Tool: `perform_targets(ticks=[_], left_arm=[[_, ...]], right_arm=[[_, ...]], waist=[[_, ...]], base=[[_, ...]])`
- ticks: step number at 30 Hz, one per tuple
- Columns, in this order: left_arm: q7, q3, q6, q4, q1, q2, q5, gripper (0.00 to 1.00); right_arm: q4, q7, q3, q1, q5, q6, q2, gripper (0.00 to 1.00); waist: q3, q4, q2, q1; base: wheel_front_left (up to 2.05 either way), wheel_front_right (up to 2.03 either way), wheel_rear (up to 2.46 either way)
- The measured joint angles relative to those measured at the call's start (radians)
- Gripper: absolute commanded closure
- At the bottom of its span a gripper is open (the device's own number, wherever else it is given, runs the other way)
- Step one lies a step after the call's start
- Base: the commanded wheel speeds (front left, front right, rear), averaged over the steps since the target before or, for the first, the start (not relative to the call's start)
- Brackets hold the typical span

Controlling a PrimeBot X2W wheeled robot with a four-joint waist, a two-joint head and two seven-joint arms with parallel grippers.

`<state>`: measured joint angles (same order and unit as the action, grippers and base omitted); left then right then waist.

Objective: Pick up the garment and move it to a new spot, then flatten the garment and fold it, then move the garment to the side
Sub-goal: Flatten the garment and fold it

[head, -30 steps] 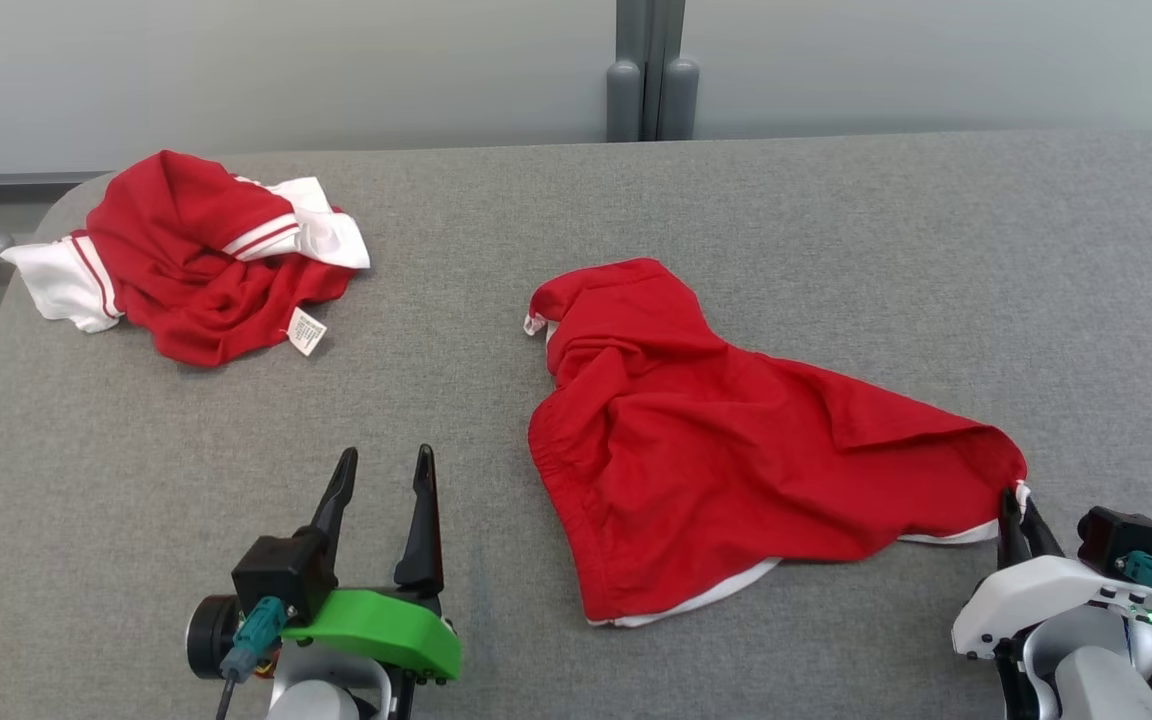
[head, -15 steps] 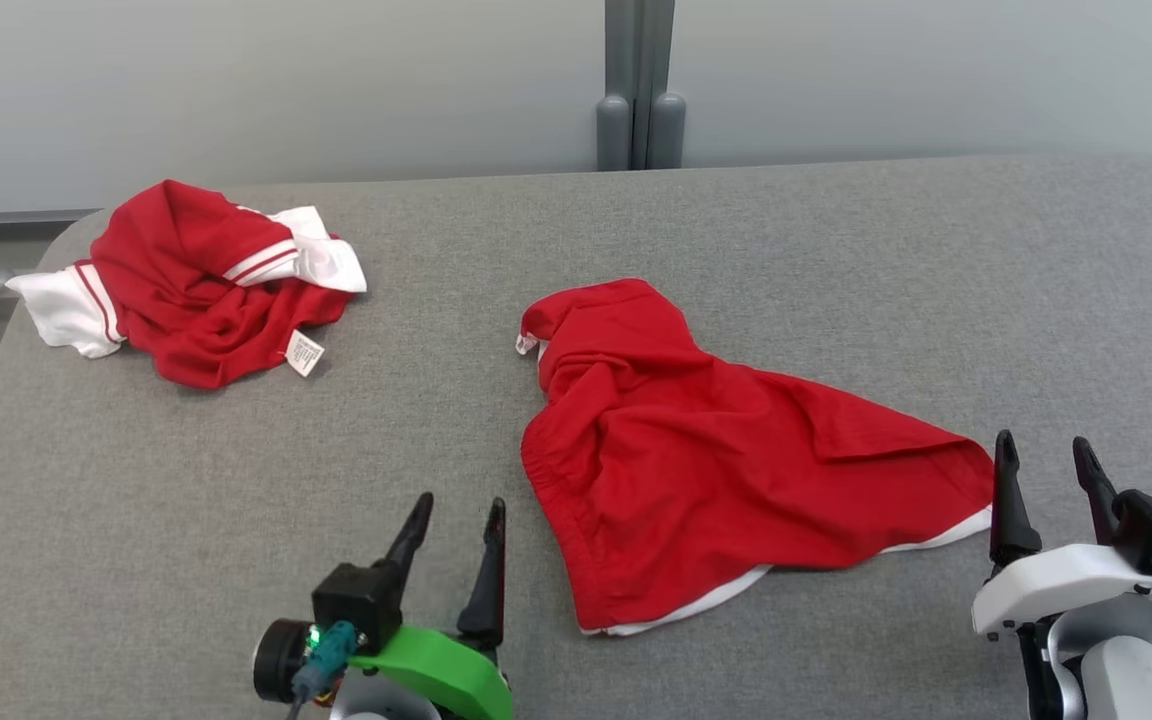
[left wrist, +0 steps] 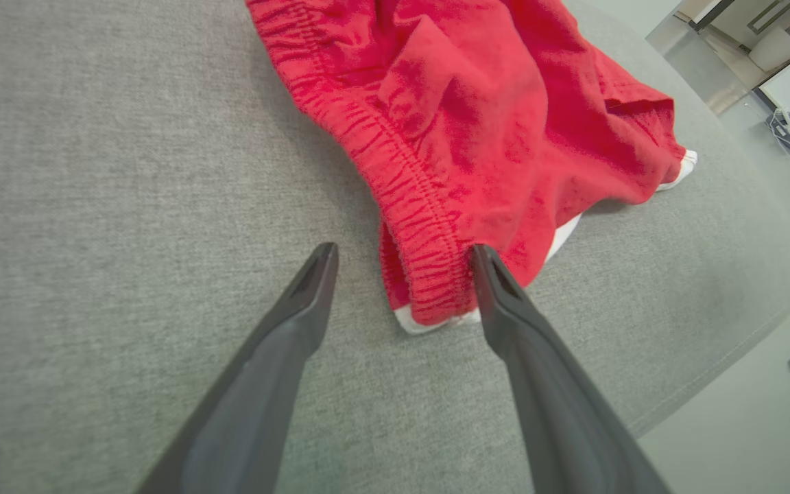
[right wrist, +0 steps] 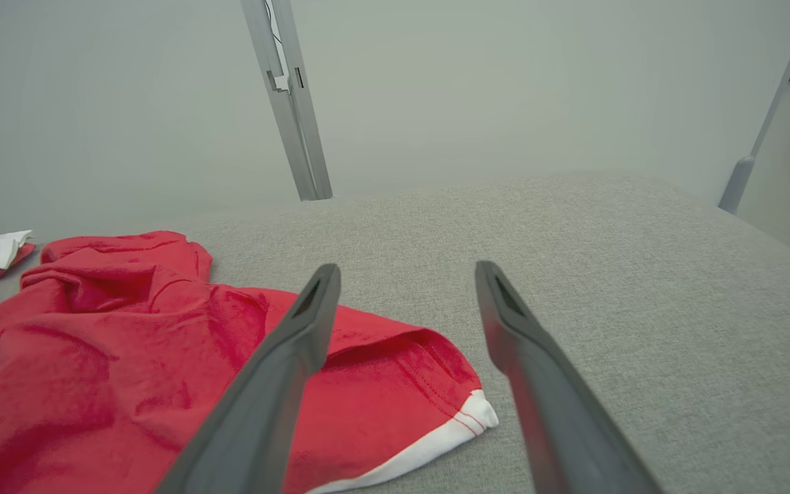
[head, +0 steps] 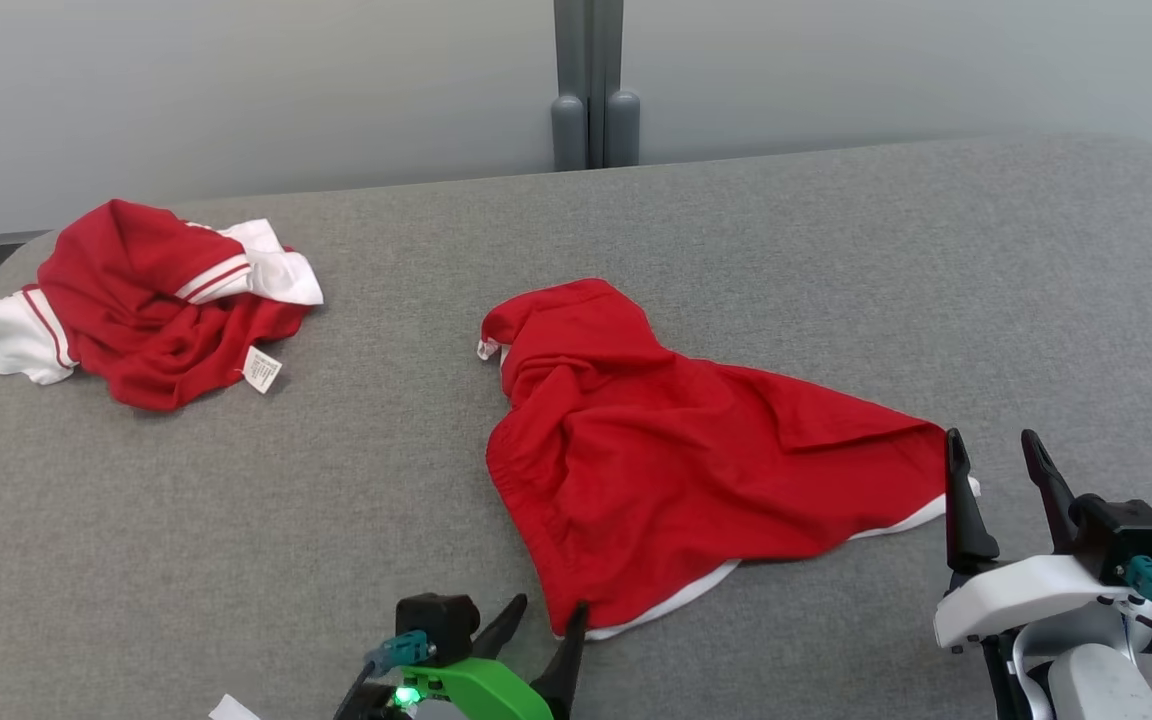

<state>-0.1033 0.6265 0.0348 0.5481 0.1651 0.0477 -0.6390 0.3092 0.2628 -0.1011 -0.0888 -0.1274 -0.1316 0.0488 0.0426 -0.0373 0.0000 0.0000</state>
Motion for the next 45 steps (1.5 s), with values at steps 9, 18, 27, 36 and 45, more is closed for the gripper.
perform_targets(ticks=[9, 18, 27, 36, 45], left_arm=[[-0.054, 0.047, -0.003, -0.020, 0.047, 0.000, -0.179, 1.00], [-0.131, -0.008, -0.015, 0.099, 0.234, 0.051, -0.122, 1.00], [-0.152, -0.047, 0.016, 0.226, 0.404, 0.101, -0.089, 1.00], [-0.155, -0.048, 0.049, 0.345, 0.409, 0.091, -0.088, 0.54], [-0.159, -0.156, 0.031, 0.222, 0.348, 0.085, -0.016, 0.00]], right_arm=[[-0.010, 0.000, -0.012, 0.003, 0.008, 0.000, 0.000, 0.00], [-0.021, 0.000, -0.015, -0.002, 0.008, 0.000, 0.000, 0.00], [-0.028, 0.000, -0.015, -0.037, 0.005, 0.000, 0.000, 0.00], [-0.025, 0.000, -0.006, -0.047, -0.005, 0.000, 0.000, 0.00], [-0.044, 0.000, -0.012, -0.048, -0.001, 0.000, 0.000, 0.00]], waist=[[0.009, -0.033, 0.0000, 0.0000], [0.041, -0.050, 0.0000, 0.0000], [0.093, -0.066, 0.0000, 0.0000], [0.109, -0.061, 0.0000, 0.0000], [0.093, -0.026, 0.0000, 0.0000]], base=[[0.00, 0.00, 0.00], [0.00, 0.00, 0.00], [0.00, 0.00, 0.00], [0.00, 0.00, 0.00], [0.00, 0.00, 0.00]])
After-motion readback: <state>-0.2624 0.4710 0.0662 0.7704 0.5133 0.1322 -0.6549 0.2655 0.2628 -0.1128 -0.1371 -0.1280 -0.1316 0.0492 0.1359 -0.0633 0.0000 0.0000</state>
